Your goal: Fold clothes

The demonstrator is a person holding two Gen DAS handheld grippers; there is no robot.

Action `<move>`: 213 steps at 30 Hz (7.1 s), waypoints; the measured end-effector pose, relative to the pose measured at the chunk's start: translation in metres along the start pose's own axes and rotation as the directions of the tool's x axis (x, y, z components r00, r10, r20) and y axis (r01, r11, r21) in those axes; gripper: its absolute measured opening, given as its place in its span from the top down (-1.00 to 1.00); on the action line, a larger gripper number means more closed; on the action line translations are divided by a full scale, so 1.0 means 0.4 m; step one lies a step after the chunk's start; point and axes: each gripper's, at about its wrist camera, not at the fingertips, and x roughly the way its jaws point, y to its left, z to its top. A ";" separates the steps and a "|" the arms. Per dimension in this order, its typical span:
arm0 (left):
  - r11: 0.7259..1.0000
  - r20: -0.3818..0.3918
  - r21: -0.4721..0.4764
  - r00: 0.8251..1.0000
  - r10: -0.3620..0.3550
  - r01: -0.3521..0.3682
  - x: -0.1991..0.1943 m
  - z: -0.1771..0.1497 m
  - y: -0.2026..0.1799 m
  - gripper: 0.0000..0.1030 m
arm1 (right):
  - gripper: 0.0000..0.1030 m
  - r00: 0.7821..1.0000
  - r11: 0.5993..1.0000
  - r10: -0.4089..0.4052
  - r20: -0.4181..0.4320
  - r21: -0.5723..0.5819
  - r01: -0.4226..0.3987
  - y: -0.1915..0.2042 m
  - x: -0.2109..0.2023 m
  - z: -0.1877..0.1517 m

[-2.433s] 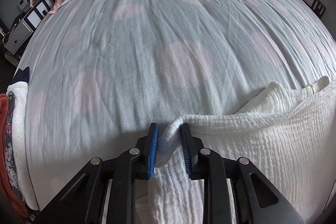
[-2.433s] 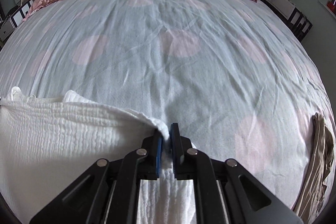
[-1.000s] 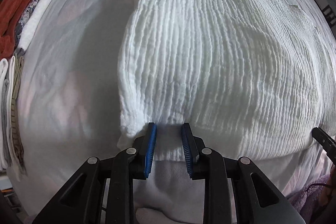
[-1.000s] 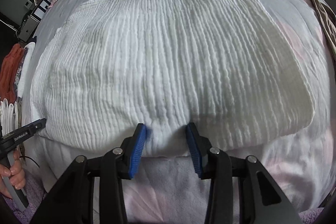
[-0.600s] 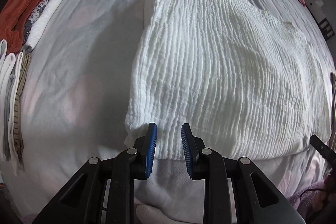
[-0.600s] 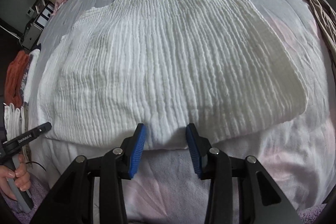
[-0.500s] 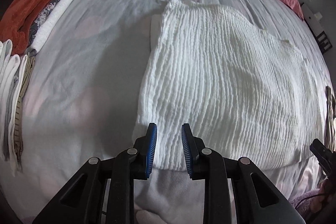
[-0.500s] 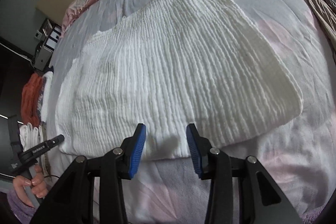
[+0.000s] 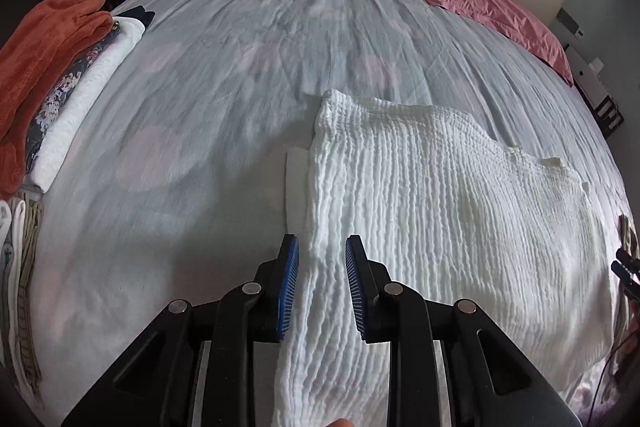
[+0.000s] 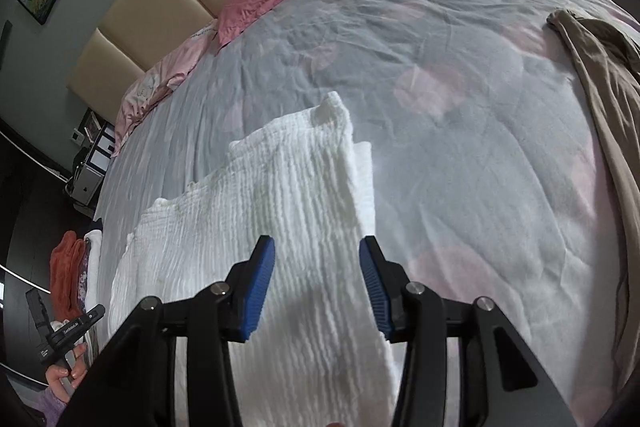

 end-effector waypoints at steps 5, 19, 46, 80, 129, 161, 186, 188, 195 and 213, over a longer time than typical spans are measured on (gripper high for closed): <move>1.000 0.000 0.019 1.000 -0.025 0.025 0.050 0.018 0.005 0.47 | 0.16 1.000 0.998 0.017 0.025 0.068 -0.018 -0.085 0.042 0.033; 0.994 -0.001 -0.066 0.996 -0.085 0.085 0.129 0.019 0.043 0.28 | 0.02 0.999 0.999 0.016 0.041 -0.031 -0.015 -0.059 0.133 0.039; 0.981 -0.050 -0.145 0.989 -0.139 0.131 0.118 0.030 0.073 0.28 | 0.81 0.995 0.984 -0.038 0.091 -0.168 0.053 0.038 0.125 0.028; 0.912 0.053 -0.346 0.975 -0.216 0.221 -0.026 0.102 0.350 0.27 | 0.87 0.993 0.845 0.007 0.114 -0.532 0.055 0.993 0.164 -0.266; 0.978 -0.149 -0.109 0.969 -0.195 0.180 -0.088 -0.050 0.135 0.27 | 0.08 0.997 0.928 0.045 -0.056 -0.366 -0.063 0.659 0.050 -0.409; 0.906 -0.125 -0.351 0.948 -0.294 0.235 -0.113 -0.132 0.239 0.27 | 0.89 0.923 0.668 0.175 -0.343 -0.648 -0.367 0.842 0.168 -0.757; 0.986 -0.281 -0.118 0.949 -0.143 0.114 -0.060 -0.155 0.117 0.04 | -0.02 0.985 0.965 0.091 -0.147 -0.231 -0.124 0.426 0.011 -0.535; 0.986 -0.299 -0.123 0.943 -0.147 0.114 -0.050 -0.159 0.121 0.04 | -0.02 0.980 0.974 0.107 -0.166 -0.180 -0.137 0.406 0.029 -0.535; 0.997 -0.383 -0.072 0.921 -0.066 0.042 0.007 -0.169 0.098 0.03 | -0.03 0.955 0.981 0.189 -0.227 -0.010 -0.196 0.345 0.111 -0.533; 0.988 -0.447 -0.042 0.881 -0.153 0.150 -0.021 -0.203 0.082 0.33 | 0.77 0.968 0.975 0.193 -0.163 -0.082 -0.208 0.376 -0.017 -0.536</move>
